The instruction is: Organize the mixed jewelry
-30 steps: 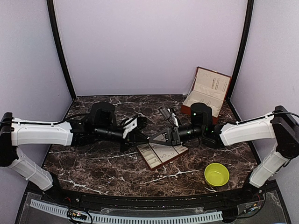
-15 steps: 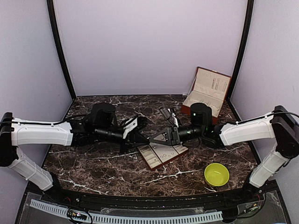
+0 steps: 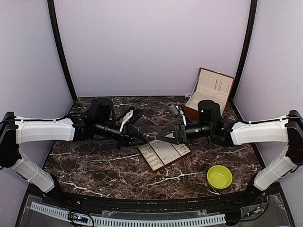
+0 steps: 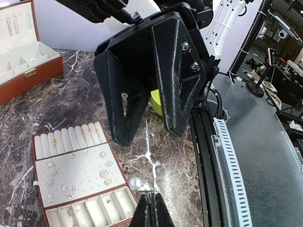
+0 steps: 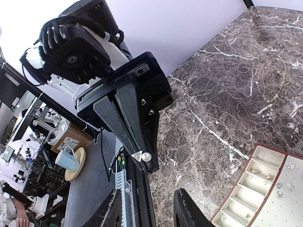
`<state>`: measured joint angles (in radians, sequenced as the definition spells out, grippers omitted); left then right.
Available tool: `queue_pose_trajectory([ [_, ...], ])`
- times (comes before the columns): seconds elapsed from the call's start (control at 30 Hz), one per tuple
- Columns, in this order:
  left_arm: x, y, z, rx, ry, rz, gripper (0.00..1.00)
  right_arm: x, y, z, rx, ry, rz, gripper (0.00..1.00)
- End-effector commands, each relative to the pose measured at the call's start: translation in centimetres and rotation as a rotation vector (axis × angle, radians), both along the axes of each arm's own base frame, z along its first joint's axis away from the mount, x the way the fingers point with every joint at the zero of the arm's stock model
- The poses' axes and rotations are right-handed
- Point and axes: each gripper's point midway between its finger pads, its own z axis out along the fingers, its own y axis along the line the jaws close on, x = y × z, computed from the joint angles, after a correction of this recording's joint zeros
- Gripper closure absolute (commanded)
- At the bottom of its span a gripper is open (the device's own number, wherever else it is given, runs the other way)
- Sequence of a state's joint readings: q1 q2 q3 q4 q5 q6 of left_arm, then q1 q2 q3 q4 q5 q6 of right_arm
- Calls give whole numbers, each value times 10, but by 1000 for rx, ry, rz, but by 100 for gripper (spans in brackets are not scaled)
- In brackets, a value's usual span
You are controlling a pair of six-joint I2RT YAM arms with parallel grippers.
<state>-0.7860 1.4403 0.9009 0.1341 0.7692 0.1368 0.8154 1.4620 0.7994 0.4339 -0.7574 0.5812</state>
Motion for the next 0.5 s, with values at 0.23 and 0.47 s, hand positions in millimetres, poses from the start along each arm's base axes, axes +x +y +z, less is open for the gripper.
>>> queue_pose_trajectory([
  [0.23, -15, 0, 11, -65, 45, -99, 100, 6, 14, 17, 6, -70, 32, 58],
  [0.47, -20, 0, 12, -81, 59, -126, 100, -2, 28, 18, 16, -60, 106, 57],
])
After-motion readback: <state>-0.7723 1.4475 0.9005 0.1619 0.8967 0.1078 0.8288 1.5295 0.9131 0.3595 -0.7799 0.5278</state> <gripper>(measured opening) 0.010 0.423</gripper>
